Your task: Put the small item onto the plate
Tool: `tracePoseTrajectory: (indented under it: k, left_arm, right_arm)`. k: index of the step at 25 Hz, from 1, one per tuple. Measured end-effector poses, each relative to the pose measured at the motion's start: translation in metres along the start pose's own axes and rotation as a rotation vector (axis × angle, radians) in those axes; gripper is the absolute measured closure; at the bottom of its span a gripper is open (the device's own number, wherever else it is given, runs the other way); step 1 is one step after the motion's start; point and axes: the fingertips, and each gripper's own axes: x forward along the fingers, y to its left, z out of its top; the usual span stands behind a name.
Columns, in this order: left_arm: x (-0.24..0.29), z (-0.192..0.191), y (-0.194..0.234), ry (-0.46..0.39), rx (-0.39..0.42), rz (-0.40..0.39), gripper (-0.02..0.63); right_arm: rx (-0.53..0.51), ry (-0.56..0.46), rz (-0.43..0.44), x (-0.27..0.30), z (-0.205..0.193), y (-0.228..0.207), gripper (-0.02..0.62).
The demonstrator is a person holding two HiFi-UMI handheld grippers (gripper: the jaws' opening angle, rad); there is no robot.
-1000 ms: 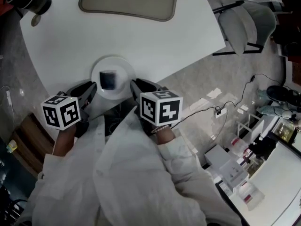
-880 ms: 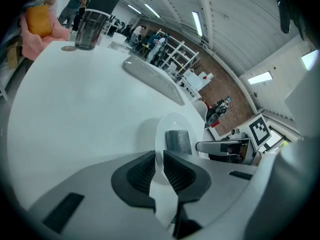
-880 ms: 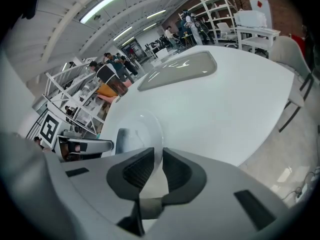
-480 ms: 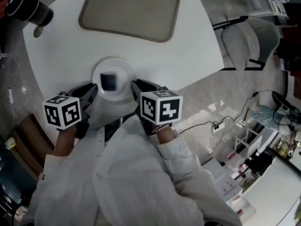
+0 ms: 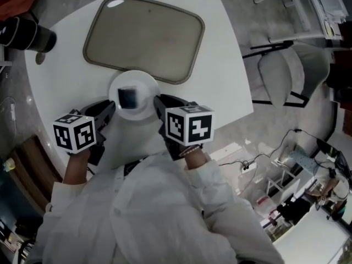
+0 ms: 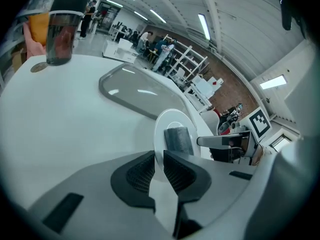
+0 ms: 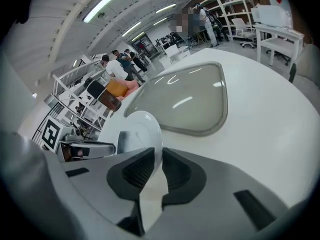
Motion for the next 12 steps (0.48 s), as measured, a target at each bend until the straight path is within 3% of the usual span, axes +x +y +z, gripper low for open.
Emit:
tracePoseTrajectory:
  k: [4,12]
  left_arm:
    - [0.02,0.028,-0.006,-0.006,0.0,-0.002,0.549]
    - [0.046,0.091,0.005,-0.096,-0.081,0.047,0.549]
  right_arm:
    - [-0.027,0.006,0.02,0.004,0.036,-0.019,0.538]
    - [-0.056,0.045,0.061,0.028,0.096,-0.039,0.538]
